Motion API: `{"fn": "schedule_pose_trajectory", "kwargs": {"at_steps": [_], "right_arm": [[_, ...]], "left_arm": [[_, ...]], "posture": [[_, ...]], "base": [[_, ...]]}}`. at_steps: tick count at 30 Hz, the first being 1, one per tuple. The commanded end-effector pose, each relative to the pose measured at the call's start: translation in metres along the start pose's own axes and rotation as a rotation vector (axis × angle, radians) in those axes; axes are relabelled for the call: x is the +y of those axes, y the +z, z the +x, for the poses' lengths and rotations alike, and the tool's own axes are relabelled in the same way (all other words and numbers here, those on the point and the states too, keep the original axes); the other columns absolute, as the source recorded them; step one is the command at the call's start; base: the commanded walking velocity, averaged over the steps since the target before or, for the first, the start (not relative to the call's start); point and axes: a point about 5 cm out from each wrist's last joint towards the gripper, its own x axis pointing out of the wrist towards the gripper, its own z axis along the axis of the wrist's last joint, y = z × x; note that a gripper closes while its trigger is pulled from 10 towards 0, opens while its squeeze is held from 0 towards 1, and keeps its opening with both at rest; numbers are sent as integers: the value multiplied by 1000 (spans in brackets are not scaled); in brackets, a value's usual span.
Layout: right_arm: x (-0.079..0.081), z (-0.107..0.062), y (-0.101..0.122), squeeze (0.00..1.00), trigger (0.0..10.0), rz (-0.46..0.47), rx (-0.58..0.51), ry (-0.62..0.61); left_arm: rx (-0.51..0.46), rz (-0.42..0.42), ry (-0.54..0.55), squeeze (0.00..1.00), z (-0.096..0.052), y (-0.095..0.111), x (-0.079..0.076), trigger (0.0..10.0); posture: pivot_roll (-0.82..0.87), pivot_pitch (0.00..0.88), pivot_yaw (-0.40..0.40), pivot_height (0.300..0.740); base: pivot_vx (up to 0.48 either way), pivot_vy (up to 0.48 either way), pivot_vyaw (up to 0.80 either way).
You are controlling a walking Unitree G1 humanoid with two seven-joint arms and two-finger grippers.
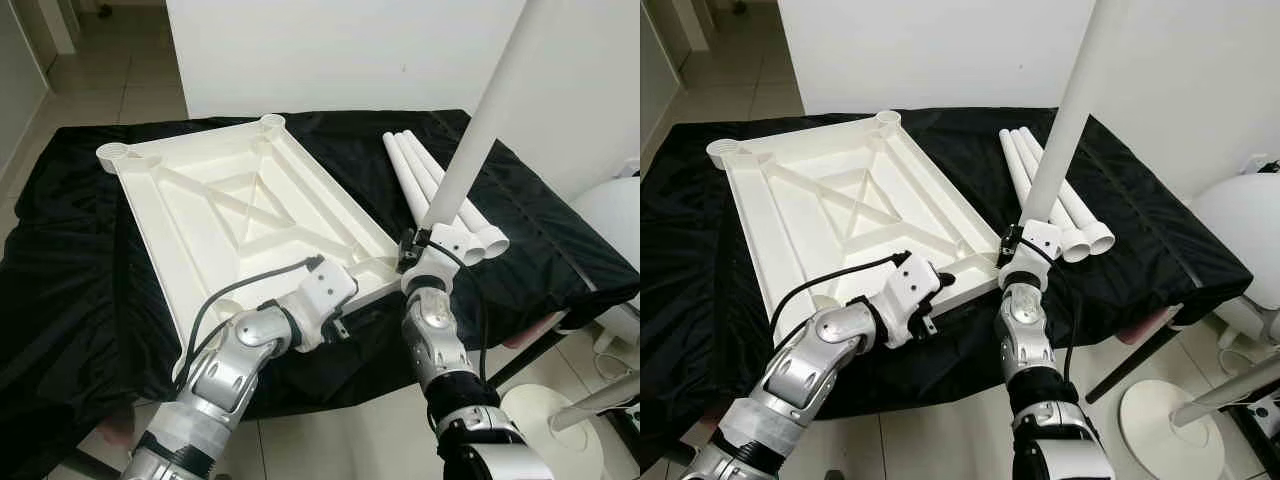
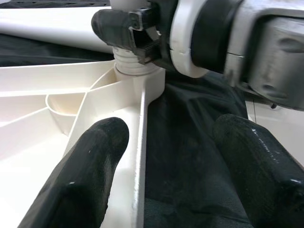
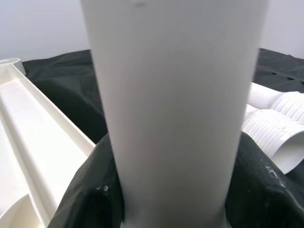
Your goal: Building children table
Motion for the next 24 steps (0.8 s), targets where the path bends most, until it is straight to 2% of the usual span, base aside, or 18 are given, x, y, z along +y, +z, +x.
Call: {"fn": "schedule_pose_trajectory", "kwargs": {"at_steps": [1, 2, 3, 8, 11, 12, 14, 18, 20, 22, 23, 24], "right_arm": [[0, -4, -2, 0, 10000, -8, 0, 10], [-2, -8, -1, 878, 10000, 11, -13, 15], [-3, -11, 0, 1000, 10000, 26, -31, 23], [-9, -20, 6, 1000, 10000, 24, -101, 49], [-12, -26, 7, 1000, 10000, 67, -107, 76], [-16, -30, 7, 0, 10000, 55, -113, 78], [-16, -30, 7, 0, 10000, 55, -113, 78], [-25, -43, 4, 0, 10000, 19, -119, 99], [-28, -53, 1, 0, 10000, -3, -115, 143], [-28, -53, 1, 0, 10000, -3, -115, 143], [-29, -63, -1, 0, 10000, -2, -108, 197], [-29, -63, -1, 0, 10000, -2, -108, 197]], "left_arm": [[-9, 7, 14, 0, -1, 4, 0, 10000], [-4, 4, 19, 0, -2, 2, 0, 10000], [0, 1, 22, 0, -2, 1, 0, 10000], [-8, 1, 45, 0, 1, 4, 4, 10000], [-21, -12, 65, 0, 0, 6, 6, 10000], [-17, -29, 84, 0, 0, 5, 8, 10000], [-17, -29, 84, 0, 0, 5, 8, 10000], [-17, -39, 159, 0, 2, 5, 17, 10000], [-13, -82, 218, 0, 1, 5, 26, 10000], [-13, -82, 218, 0, 1, 5, 26, 10000], [-4, -105, 273, 0, -1, 4, 35, 10000], [-4, -105, 273, 0, -1, 4, 35, 10000]], "posture": [[63, 0, -33, 740], [61, 0, -35, 740], [61, 0, -35, 740], [57, 0, -32, 740], [49, 0, -30, 740], [43, 0, -31, 740], [43, 0, -31, 740], [39, 0, -33, 740], [35, 0, -34, 740], [35, 0, -34, 740], [31, 0, -34, 740], [31, 0, -34, 740]], "base": [[0, 0, 0], [0, 0, 0], [0, 0, 0], [0, 0, 0], [0, 0, 0], [0, 0, 0], [0, 0, 0], [0, 0, 0], [0, 0, 0], [0, 0, 0], [0, 0, 0], [0, 0, 0]]}}
